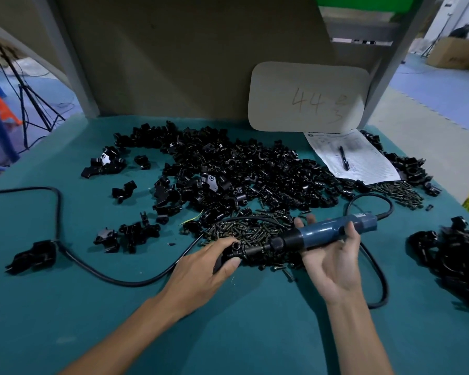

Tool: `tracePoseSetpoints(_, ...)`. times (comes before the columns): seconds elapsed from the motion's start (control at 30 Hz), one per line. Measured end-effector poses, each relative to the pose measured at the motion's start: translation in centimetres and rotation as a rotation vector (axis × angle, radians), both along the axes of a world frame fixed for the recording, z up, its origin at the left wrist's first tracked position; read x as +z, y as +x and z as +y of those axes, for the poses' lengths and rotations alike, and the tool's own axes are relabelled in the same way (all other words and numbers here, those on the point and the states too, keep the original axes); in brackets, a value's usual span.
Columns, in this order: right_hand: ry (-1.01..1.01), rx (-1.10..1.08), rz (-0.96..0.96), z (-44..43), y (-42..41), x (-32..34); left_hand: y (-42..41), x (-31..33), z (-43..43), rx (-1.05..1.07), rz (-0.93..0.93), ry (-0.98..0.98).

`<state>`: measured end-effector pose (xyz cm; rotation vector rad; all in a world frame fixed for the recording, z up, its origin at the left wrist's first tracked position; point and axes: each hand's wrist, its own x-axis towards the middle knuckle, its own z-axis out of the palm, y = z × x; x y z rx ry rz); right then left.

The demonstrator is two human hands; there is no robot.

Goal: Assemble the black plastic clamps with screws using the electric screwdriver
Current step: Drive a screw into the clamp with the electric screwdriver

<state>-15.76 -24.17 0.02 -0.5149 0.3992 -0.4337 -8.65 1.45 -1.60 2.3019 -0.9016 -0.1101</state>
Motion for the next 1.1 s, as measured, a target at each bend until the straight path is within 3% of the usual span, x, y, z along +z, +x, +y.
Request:
tracePoseSetpoints(0.33, -0.181, 0.146, 0.080, -0.2, -0.6, -0.7, 0.2, -0.3, 0.1, 0.004, -0.012, -0.027)
tracePoseSetpoints(0.47, -0.066, 0.165, -0.017, -0.4, -0.9, -0.2, 0.6, -0.4, 0.1, 0.026, 0.072, -0.075)
tracePoseSetpoints(0.6, -0.086, 0.194, -0.075, -0.5, -1.4, 0.1, 0.6, -0.4, 0.1, 0.014, 0.042, -0.054)
tracePoseSetpoints(0.87, -0.310, 0.190, 0.133, -0.2, -0.9, -0.2, 0.1, -0.2, -0.1, -0.004, -0.092, 0.027)
tracePoseSetpoints(1.1, -0.228, 0.133, 0.131, -0.2, -0.9, -0.3, 0.1, 0.1, -0.2, 0.001, -0.078, 0.031)
